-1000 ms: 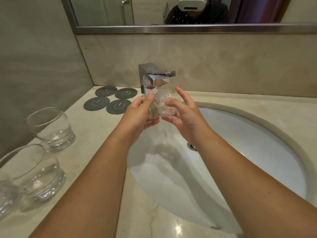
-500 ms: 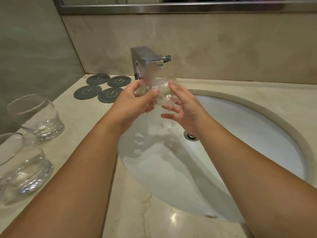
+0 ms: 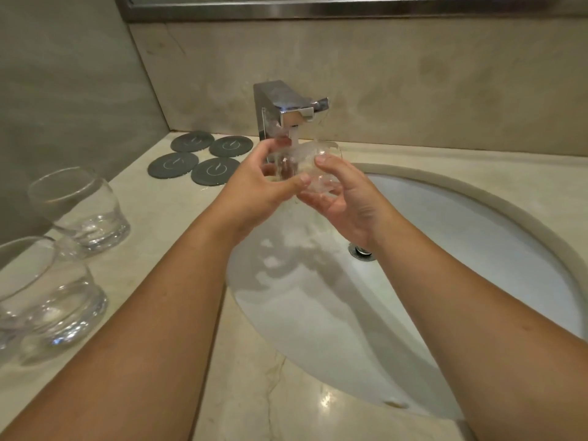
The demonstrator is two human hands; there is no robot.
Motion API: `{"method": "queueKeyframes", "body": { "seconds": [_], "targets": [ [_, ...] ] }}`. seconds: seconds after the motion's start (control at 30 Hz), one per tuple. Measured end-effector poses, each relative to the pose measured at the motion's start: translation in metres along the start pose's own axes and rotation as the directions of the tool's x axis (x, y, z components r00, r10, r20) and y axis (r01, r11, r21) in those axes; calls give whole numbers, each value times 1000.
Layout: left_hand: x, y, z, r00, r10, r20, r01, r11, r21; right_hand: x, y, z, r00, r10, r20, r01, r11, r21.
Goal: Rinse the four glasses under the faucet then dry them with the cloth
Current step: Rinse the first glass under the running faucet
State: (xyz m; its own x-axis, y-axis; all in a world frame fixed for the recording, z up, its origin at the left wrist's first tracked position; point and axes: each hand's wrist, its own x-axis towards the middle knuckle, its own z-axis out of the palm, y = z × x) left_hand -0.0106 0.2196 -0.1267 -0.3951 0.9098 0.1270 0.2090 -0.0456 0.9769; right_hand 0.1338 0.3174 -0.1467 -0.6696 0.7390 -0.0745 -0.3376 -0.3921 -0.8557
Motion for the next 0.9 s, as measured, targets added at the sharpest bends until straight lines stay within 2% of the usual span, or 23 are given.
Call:
{"method": "queueKeyframes", "body": {
  "seconds": [0.13, 0.27, 0.37, 0.47, 0.57, 0.63, 0.9],
  "targets": [
    [2, -3, 0, 999, -9, -32, 7, 999, -49, -1, 0, 1, 999, 31, -19, -32, 998, -60],
    [-1, 1, 2, 997, -29, -73, 22, 995, -97, 1, 0, -3, 1000, -4, -2, 4, 999, -52],
    [-1, -1, 1, 997, -11, -76, 9, 999, -35, 2, 1, -2, 998, -60, 14, 61, 995, -76],
    [0, -2, 1, 999, -11, -44, 10, 1000, -21, 5, 3, -3, 996, -86, -17, 86, 996, -26],
    [0, -3, 3, 998, 56, -12, -53, 988, 142, 6, 5, -1, 995, -98, -23, 98, 995, -6],
    [0, -2, 3, 995, 94, -33, -87, 980, 180, 5, 7, 2, 996, -89, -30, 89, 996, -15],
    [1, -1, 4, 997, 56, -58, -54, 998, 41, -2, 0, 4, 998, -60, -3, 59, 987, -147]
  ]
}}
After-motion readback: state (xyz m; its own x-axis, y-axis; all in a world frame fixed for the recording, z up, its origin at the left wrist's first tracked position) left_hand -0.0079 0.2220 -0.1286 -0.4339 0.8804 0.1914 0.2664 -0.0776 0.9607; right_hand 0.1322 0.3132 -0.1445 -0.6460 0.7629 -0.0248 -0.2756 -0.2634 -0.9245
